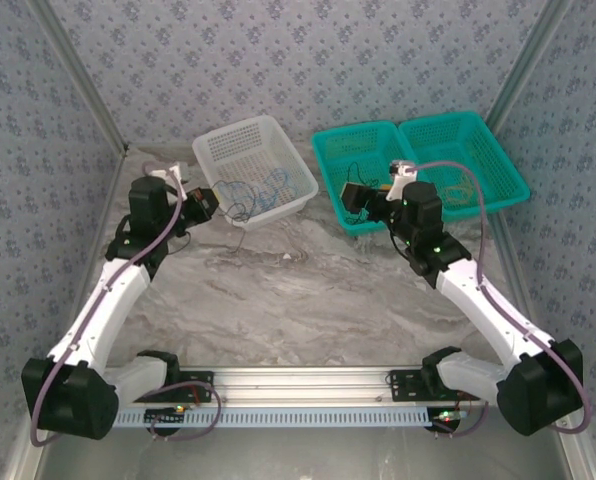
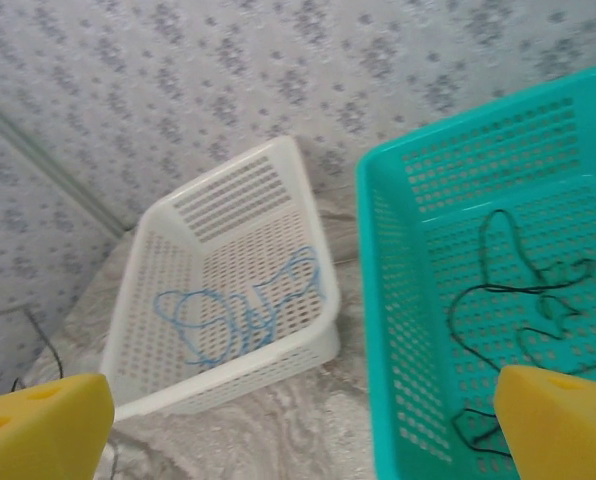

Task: Untangle the cables

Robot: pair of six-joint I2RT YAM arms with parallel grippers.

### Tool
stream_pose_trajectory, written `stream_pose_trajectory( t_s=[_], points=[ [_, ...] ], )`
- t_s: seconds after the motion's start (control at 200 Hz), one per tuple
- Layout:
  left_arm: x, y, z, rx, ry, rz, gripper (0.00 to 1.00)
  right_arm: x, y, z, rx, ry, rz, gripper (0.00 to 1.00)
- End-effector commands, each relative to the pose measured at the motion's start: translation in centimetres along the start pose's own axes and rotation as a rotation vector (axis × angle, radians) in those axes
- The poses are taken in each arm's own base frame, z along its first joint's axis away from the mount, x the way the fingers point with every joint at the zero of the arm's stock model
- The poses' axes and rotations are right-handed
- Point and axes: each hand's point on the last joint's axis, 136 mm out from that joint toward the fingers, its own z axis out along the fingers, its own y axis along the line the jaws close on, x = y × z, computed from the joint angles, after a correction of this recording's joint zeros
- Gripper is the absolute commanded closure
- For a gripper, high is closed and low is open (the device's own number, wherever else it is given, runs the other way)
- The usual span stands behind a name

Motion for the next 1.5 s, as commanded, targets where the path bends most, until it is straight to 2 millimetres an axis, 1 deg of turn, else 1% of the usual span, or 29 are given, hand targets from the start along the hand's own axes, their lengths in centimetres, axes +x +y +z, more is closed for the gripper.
stream_pose_trajectory(
  t_s=[0.0,0.055,0.16,0.265,0.4,0.435,0.45,0.555,0.695,0.844,0.919,1.004,1.134,1.179,1.234,1.279,1.364,1.389,1.449,1.494],
  points=[
    [-1.3,-5.6,-0.3,0.204,0.003,-0.013,1.00,1.0,4.0,0.4,-0.229,0.012,-0.068,0.00],
    [-1.2,-7.0,0.0,0.255,0.019,-0.018,1.00,1.9,5.1,0.6,-0.302,0.042,-0.084,0.01],
    [-1.0,-9.5,0.4,0.344,0.052,-0.043,1.00,3.1,6.9,0.8,-0.396,0.064,-0.104,0.01],
    [-1.0,-11.1,0.6,0.387,0.059,-0.055,1.00,4.7,8.5,0.8,-0.459,0.057,-0.182,0.02],
    [-1.3,-12.6,0.6,0.424,0.058,-0.055,1.00,7.2,9.8,1.1,-0.530,0.071,-0.279,0.00],
    [-1.3,-12.8,0.6,0.429,0.059,-0.056,1.00,7.7,9.9,1.3,-0.539,0.079,-0.292,0.00],
    [-1.3,-12.9,0.6,0.430,0.060,-0.056,1.00,8.3,9.9,1.5,-0.542,0.089,-0.299,0.00],
    [-1.2,-13.4,0.5,0.451,0.058,-0.053,1.00,9.7,9.8,2.7,-0.540,0.088,-0.321,0.00],
    [-1.1,-13.9,0.4,0.464,0.060,-0.060,1.00,9.9,10.1,4.1,-0.540,0.050,-0.337,0.00],
    [-1.0,-14.0,0.4,0.470,0.066,-0.069,1.00,10.2,11.1,5.4,-0.565,0.039,-0.347,0.01],
    [-1.1,-14.1,0.4,0.475,0.062,-0.073,1.00,10.4,11.0,6.3,-0.545,0.026,-0.335,0.02],
    [-0.9,-14.1,0.5,0.478,0.062,-0.077,1.00,10.6,10.7,7.5,-0.526,0.007,-0.301,0.05],
    [-0.8,-14.0,0.9,0.481,0.073,-0.088,1.00,10.6,11.2,9.2,-0.525,-0.012,-0.275,0.10],
    [-0.7,-14.0,0.9,0.482,0.077,-0.090,1.00,10.5,11.2,9.8,-0.505,-0.031,-0.272,0.16],
    [-0.6,-13.9,1.0,0.479,0.077,-0.089,1.00,10.2,10.8,10.6,-0.466,-0.051,-0.256,0.27],
    [-0.6,-13.8,1.0,0.475,0.077,-0.086,1.00,9.9,10.2,11.2,-0.432,-0.068,-0.239,0.35],
    [-0.6,-13.7,0.9,0.469,0.076,-0.072,1.00,9.9,8.9,11.9,-0.380,-0.066,-0.206,0.52],
    [-0.6,-13.6,0.9,0.464,0.076,-0.067,1.00,9.7,8.5,11.9,-0.365,-0.069,-0.194,0.59],
    [-0.5,-13.4,0.8,0.454,0.078,-0.048,1.00,9.3,7.1,11.7,-0.319,-0.082,-0.170,0.80],
    [-0.5,-12.9,0.8,0.429,0.076,-0.028,1.00,8.8,5.8,11.2,-0.273,-0.093,-0.160,0.91]
  ],
)
